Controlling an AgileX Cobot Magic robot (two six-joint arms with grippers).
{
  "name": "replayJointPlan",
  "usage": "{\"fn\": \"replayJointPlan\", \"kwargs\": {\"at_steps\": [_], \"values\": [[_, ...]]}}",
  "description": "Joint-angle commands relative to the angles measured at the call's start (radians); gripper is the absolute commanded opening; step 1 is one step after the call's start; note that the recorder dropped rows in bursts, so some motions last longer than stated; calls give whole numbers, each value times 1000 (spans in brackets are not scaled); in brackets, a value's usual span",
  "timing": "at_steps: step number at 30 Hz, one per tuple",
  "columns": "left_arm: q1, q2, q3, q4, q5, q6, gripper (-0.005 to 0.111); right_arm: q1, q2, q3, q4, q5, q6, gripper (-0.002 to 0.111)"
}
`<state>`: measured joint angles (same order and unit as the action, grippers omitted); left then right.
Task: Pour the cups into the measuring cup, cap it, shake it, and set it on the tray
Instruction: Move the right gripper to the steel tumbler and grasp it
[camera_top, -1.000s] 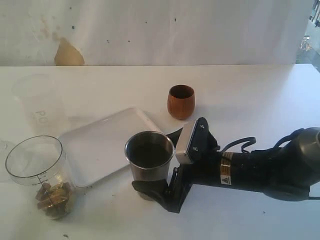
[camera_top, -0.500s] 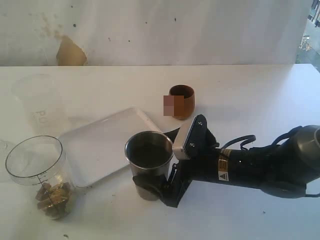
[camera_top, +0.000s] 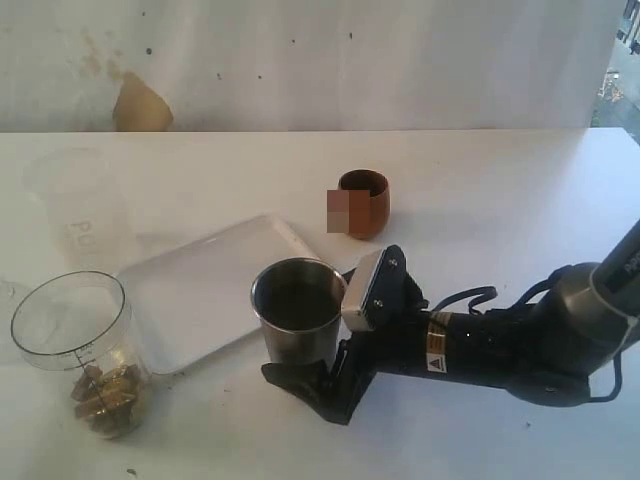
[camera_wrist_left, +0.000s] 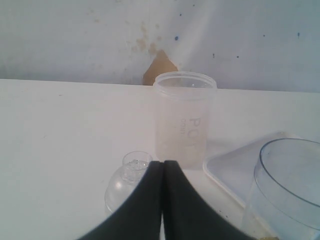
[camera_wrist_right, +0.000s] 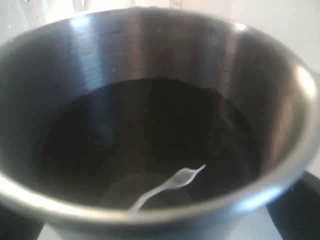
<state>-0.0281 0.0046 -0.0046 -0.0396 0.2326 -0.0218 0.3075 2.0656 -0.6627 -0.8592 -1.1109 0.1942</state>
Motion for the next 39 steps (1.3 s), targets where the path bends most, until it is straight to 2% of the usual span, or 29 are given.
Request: {"fn": "replayJointPlan", "kwargs": {"at_steps": [1, 21, 25, 39], "values": [[-5, -5, 5, -5, 0, 1, 0, 2, 26, -15, 18, -38, -36, 105], [-5, -5, 5, -5, 0, 1, 0, 2, 73, -75, 16, -44, -34, 105], [-5, -5, 5, -5, 0, 1, 0, 2, 73, -75, 15, -50, 123, 105], [-5, -5, 5, -5, 0, 1, 0, 2, 73, -75, 30, -83, 123, 105]]}}
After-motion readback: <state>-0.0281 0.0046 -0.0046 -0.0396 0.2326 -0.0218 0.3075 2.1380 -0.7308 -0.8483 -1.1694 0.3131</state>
